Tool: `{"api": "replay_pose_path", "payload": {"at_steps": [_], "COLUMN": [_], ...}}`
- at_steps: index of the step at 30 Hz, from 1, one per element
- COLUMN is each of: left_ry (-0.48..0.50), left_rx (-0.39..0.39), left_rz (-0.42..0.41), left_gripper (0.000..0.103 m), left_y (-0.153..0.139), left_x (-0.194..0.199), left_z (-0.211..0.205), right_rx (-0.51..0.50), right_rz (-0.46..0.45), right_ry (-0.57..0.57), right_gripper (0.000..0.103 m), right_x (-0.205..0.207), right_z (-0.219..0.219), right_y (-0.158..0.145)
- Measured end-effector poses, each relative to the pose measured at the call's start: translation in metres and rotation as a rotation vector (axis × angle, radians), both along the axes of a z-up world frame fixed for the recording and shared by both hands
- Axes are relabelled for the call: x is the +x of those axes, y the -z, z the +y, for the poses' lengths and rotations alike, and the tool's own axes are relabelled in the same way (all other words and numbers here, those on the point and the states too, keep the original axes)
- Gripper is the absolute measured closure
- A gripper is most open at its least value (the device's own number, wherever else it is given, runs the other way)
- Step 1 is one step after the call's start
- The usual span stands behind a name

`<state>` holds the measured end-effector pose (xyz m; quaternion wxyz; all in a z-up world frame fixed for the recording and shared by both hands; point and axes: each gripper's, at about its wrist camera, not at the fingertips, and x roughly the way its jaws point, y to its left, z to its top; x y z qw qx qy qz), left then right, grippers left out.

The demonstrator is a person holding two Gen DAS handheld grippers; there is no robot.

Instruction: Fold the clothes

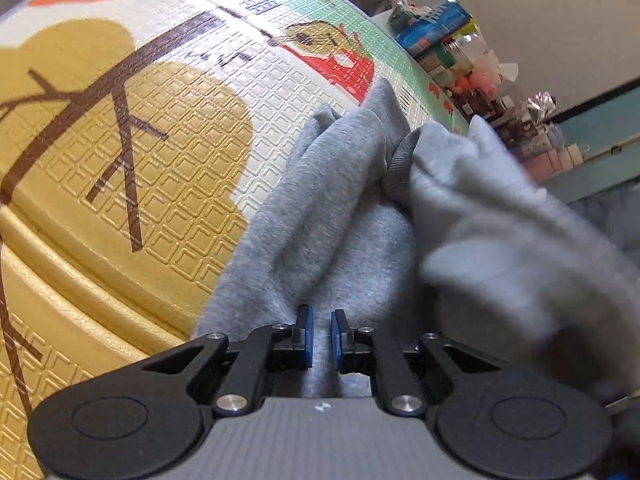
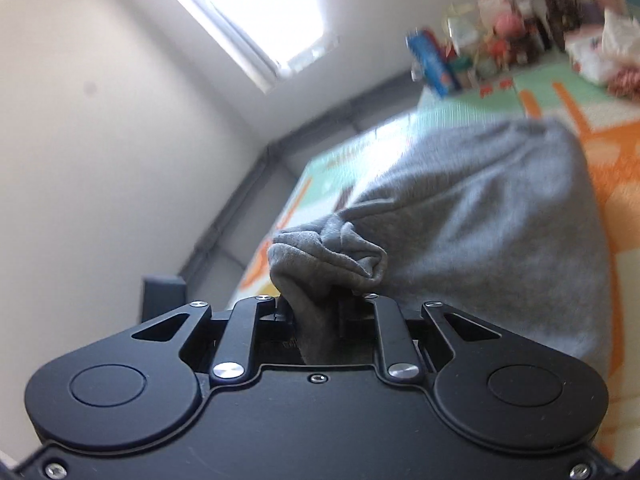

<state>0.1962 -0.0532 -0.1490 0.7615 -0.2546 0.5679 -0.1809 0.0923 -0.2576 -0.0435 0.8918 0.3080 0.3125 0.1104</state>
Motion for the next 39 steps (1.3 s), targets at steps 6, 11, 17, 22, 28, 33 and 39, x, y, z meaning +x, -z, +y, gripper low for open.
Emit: {"api": "replay_pose_path", "payload": {"at_steps": [6,11,17,22,28,33,39], "left_ry": [-0.044,-0.053,-0.021,-0.015,-0.053,-0.092,-0.101], "left_rx": [0.018,0.155,0.147,0.126,0.036,-0.04,0.0], "left_rz": [-0.046,-0.109,-0.005,0.006,0.056,0.102,0.064], "left_gripper": [0.091,0.084,0.083,0.083,0.086,0.089,0.086], "left_y": [-0.022,-0.036,-0.003,0.004,0.012,0.02,0.005], "left_x": [0.004,0.004,0.003,0.0,0.002,0.004,0.007], "left_z": [0.024,0.036,0.039,0.04,0.057,0.07,0.075], "right_rx": [-0.052,-0.129,-0.207,-0.202,-0.223,-0.279,-0.389], "right_rz": [0.091,0.132,0.153,0.099,0.075,0.117,0.155], "right_ry": [-0.052,-0.09,-0.114,-0.108,-0.16,-0.218,-0.283], "right_gripper": [0.088,0.088,0.088,0.089,0.091,0.091,0.091], "right_x": [0.008,0.016,0.025,0.02,0.018,0.024,0.03], "right_z": [0.022,0.039,0.056,0.06,0.08,0.1,0.121], "right_y": [0.027,0.039,0.041,0.019,0.007,0.028,0.045]}}
